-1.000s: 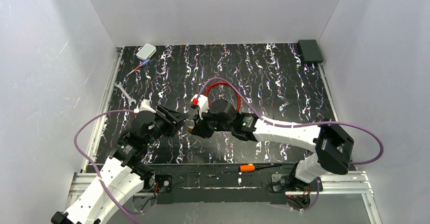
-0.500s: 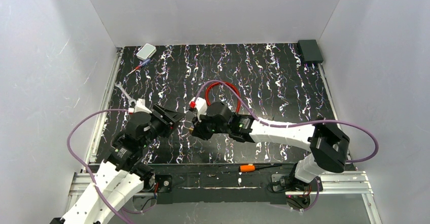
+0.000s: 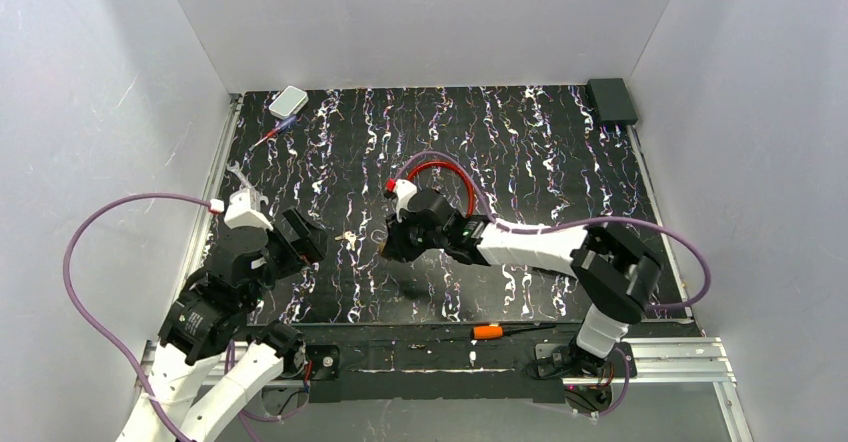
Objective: Unlock with the key
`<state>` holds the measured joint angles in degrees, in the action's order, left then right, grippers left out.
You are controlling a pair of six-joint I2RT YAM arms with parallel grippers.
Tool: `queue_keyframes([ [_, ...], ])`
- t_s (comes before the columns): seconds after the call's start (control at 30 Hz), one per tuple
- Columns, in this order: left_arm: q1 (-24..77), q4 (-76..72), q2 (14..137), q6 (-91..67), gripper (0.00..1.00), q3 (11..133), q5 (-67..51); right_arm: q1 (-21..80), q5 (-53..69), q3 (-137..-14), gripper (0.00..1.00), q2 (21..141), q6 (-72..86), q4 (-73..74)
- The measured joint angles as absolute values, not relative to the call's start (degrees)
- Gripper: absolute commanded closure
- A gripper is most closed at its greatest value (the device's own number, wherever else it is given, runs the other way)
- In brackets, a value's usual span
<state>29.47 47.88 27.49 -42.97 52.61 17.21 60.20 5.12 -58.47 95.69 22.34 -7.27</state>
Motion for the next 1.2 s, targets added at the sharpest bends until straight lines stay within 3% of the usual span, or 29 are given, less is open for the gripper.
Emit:
queue_keyframes([
  [0.27, 29.5, 50.2, 24.7, -29.9, 0.02, 50.9, 19.7, 55.3, 12.2, -64.8, 0.99, 108.0, 34.7, -12.1],
  [0.8, 29.5, 48.2, 19.7, -24.2, 0.02, 48.3, 18.5, 44.2, 28.0, -96.2, 0.99, 141.5, 54.5, -25.2],
  [0.9, 29.5, 48.3, 19.2, -24.2, 0.02, 48.2, 18.5, 42.6, 28.8, -101.2, 0.85, 145.2, 57.3, -25.9],
  [1.07, 29.5, 48.2, 19.2, -24.2, 0.02, 48.2, 18.5, 41.0, 28.6, -103.4, 0.54, 146.3, 59.9, -24.7],
  [1.2, 29.5, 48.2, 19.2, -24.2, 0.02, 48.2, 18.5, 41.1, 28.9, -104.3, 0.44, 146.3, 61.3, -24.5],
])
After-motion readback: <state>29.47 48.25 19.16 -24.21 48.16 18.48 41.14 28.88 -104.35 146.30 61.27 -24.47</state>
